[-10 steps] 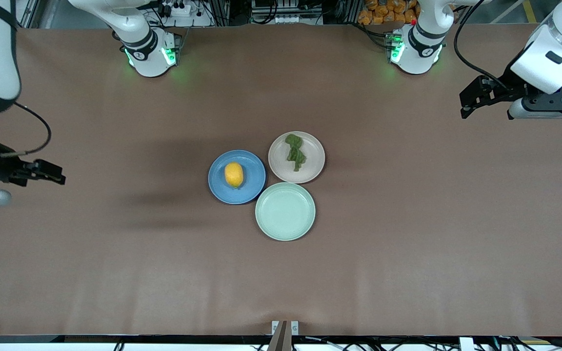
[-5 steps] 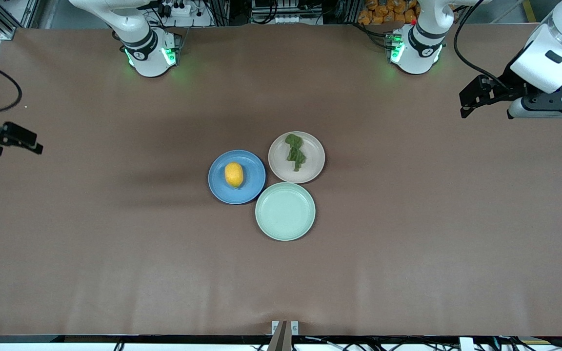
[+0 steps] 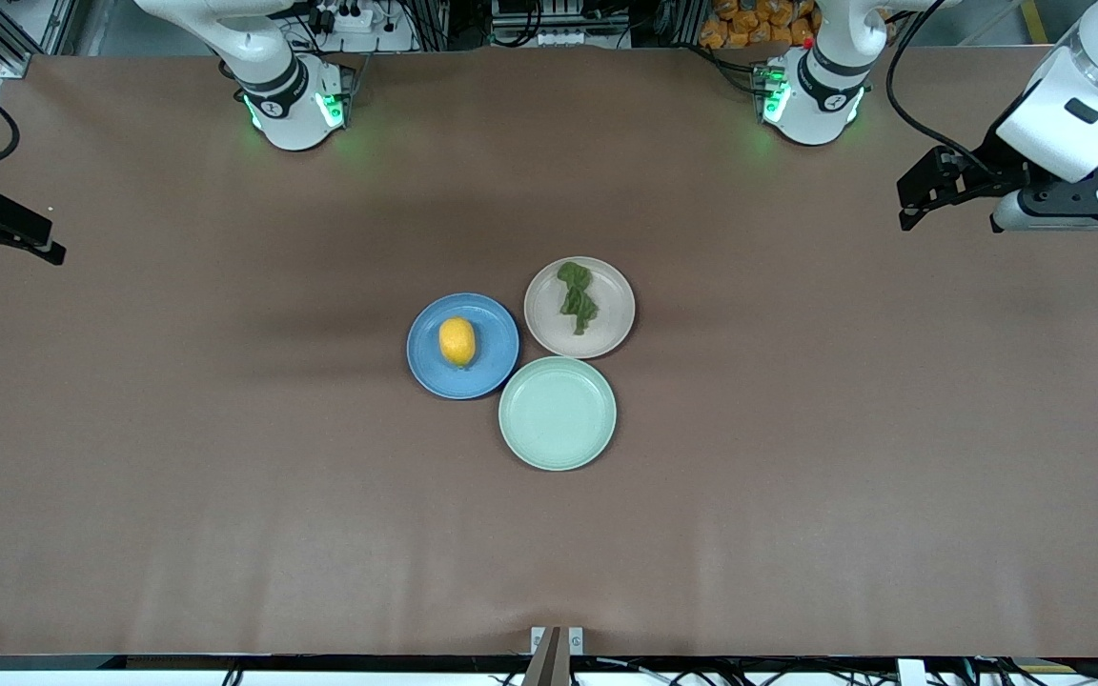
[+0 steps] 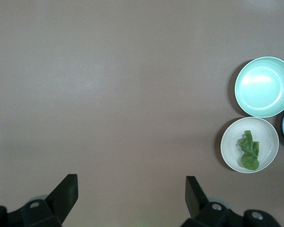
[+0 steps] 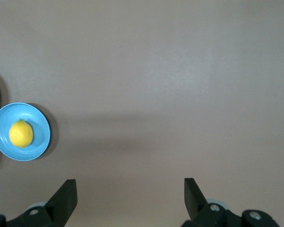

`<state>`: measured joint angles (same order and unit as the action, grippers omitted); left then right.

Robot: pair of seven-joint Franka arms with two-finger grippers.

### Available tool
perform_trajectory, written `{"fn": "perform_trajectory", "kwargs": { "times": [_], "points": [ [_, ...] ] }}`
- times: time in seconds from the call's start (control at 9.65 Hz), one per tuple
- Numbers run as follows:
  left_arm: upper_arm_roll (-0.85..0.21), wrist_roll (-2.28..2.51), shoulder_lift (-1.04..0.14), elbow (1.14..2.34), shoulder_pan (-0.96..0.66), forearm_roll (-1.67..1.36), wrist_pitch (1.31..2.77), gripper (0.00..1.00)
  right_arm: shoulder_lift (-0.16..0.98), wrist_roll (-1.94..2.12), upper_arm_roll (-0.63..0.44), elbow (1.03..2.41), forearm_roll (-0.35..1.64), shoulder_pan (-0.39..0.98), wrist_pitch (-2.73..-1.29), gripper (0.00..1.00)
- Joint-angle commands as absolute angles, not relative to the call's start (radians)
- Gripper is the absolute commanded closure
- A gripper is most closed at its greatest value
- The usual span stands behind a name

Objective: Place lemon and lettuce in plates

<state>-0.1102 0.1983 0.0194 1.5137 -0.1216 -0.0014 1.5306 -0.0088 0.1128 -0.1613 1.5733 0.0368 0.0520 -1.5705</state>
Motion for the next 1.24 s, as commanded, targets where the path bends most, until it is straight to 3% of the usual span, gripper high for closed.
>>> {"fn": "perform_trajectory", "kwargs": {
  "times": [0.0, 1.14],
  "points": [
    [-0.107, 0.175, 0.025, 1.503, -0.121, -0.025, 1.513, 0.00, -0.009, 0.109, -0.144, 1.571, 0.014, 0.040, -1.581, 0.00],
    [-0.123, 0.176, 0.025, 1.503, -0.121, -0.020, 1.514, 0.00, 0.018, 0.117, -0.143, 1.526, -0.047, 0.081, -1.580, 0.00]
  ]
}}
